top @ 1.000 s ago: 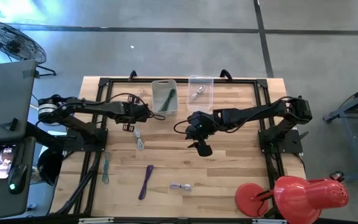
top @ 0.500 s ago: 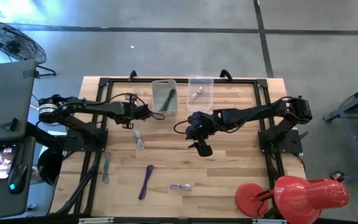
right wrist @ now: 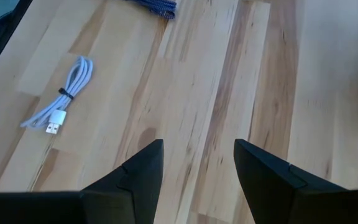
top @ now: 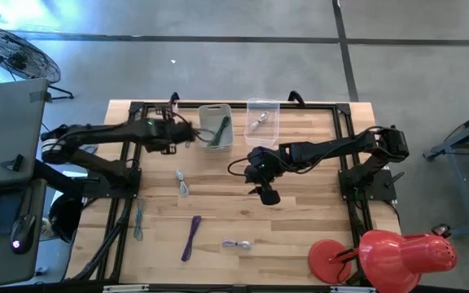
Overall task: Pick & Place USB Port
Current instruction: Put the light pink charger cable into the grey bin, then put the blue charger cable into the transparent bin
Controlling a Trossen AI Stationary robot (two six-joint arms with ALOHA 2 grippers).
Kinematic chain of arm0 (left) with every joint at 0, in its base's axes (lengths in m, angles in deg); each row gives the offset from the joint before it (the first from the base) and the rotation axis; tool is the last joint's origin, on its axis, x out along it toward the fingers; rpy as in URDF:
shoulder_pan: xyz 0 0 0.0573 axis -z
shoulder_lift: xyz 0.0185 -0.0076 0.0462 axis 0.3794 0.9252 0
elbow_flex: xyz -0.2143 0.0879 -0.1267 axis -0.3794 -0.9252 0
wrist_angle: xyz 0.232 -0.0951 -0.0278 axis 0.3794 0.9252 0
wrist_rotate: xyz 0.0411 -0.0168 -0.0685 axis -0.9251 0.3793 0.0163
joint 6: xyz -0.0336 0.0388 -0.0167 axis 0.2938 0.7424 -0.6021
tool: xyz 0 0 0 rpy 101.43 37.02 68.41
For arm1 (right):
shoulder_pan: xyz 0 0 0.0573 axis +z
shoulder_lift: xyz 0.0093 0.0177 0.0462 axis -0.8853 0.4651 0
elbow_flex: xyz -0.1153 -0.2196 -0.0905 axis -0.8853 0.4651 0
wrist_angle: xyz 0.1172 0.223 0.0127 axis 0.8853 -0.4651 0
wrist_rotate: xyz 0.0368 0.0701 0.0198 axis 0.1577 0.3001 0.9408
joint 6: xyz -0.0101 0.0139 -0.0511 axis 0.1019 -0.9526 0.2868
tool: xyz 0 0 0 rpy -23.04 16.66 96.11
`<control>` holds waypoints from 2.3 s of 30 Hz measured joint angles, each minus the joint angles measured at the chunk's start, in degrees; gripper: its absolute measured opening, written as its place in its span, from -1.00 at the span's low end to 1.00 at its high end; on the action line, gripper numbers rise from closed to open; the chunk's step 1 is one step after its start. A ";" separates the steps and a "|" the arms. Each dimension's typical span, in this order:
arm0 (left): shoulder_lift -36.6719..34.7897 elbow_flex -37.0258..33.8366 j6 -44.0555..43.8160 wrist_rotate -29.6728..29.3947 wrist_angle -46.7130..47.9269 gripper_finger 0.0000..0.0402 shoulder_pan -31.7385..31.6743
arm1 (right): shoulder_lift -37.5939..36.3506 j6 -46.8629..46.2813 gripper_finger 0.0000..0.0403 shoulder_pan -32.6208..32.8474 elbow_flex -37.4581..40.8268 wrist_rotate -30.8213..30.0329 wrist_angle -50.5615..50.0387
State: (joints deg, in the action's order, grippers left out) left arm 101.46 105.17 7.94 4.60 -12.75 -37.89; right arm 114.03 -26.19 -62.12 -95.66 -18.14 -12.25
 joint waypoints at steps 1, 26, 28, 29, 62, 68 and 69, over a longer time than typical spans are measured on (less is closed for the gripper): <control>-1.22 1.35 -0.07 0.21 0.17 -1.00 0.00 | 0.00 -0.01 -0.07 0.00 0.00 -0.01 -0.25; -7.21 1.09 -0.09 17.54 -19.61 -1.00 11.47 | 0.00 -0.04 -0.07 2.83 0.00 -0.94 -3.01; -5.42 0.45 -0.06 17.54 -20.63 -1.00 11.47 | 0.00 -0.25 -0.07 3.04 0.00 -0.95 -3.12; -4.69 0.20 0.06 17.51 -21.07 -1.00 11.47 | 0.00 -0.26 -0.07 3.20 0.00 -0.96 -3.07; 7.86 0.10 11.77 27.17 -34.24 -0.81 0.59 | 0.00 -1.44 -0.07 5.98 0.00 -1.95 -4.69; 7.86 0.10 11.75 27.33 -32.81 -0.67 0.59 | 0.00 -1.29 -0.07 5.99 0.00 -1.92 -4.69; 7.86 0.10 11.71 27.27 -32.67 -0.64 0.59 | 0.00 -1.29 -0.07 5.99 0.00 -1.95 -4.69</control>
State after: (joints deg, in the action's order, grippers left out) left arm 109.32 105.27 19.66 31.87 -45.42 -37.30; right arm 114.03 -27.48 -56.13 -95.66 -20.08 -16.94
